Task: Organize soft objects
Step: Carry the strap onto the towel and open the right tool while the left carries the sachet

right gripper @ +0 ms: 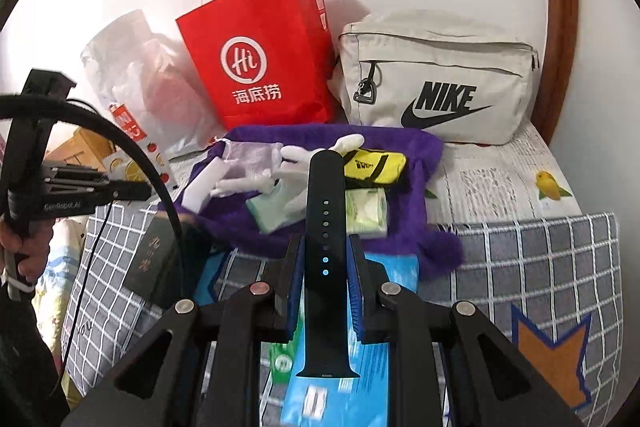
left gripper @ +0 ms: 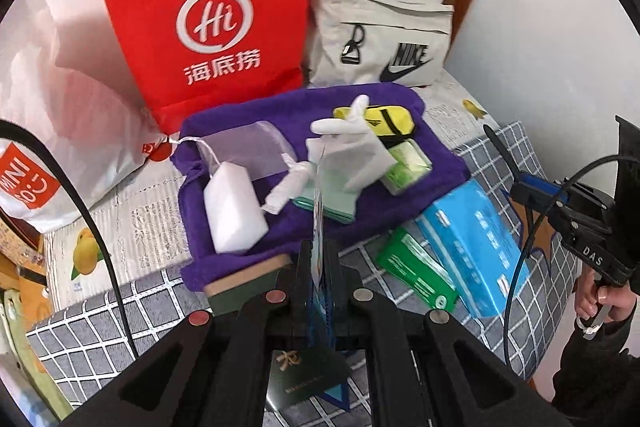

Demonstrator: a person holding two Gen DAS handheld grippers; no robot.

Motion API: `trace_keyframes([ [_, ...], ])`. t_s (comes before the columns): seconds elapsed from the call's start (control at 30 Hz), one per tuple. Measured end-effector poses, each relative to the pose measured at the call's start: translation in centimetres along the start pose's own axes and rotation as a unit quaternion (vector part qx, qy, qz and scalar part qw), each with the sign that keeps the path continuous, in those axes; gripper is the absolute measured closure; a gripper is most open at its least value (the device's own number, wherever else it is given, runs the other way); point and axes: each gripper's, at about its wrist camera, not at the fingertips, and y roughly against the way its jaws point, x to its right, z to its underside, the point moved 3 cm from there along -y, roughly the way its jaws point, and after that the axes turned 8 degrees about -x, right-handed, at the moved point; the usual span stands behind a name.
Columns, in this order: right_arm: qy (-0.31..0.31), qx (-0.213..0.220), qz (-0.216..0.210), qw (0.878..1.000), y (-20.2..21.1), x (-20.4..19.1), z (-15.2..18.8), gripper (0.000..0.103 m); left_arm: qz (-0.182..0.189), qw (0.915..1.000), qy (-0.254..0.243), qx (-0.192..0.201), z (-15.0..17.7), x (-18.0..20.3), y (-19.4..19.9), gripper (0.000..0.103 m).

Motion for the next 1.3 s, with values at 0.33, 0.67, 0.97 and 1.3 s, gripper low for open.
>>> trace_keyframes([
  [0.33,-0.019,-0.011,0.015,1.0,-4.4,2.6,-4.7,0.082,0.004,0.9998,0.011,-0.015,-1.7,-2.1,-1.8,0.098],
  [0.67,-0.03,-0.047,0.022,0.998,-9.1,4.9,-7.3,0.082,0.011,0.9995,0.023,-0.018,-3.4,-3.4,-3.8,0.098],
  [0.97,-0.037,-0.081,0.027,0.996,-12.1,6.0,-7.4,0.082,0.018,0.9991,0.027,-0.026,-4.6,-4.1,-5.6,0.098],
  [1.3,-0.023,-0.096,0.017,0.995,-13.5,5.9,-7.5,0.073,0.027,0.9984,0.035,-0.036,-5.4,-4.0,-7.9,0.098],
])
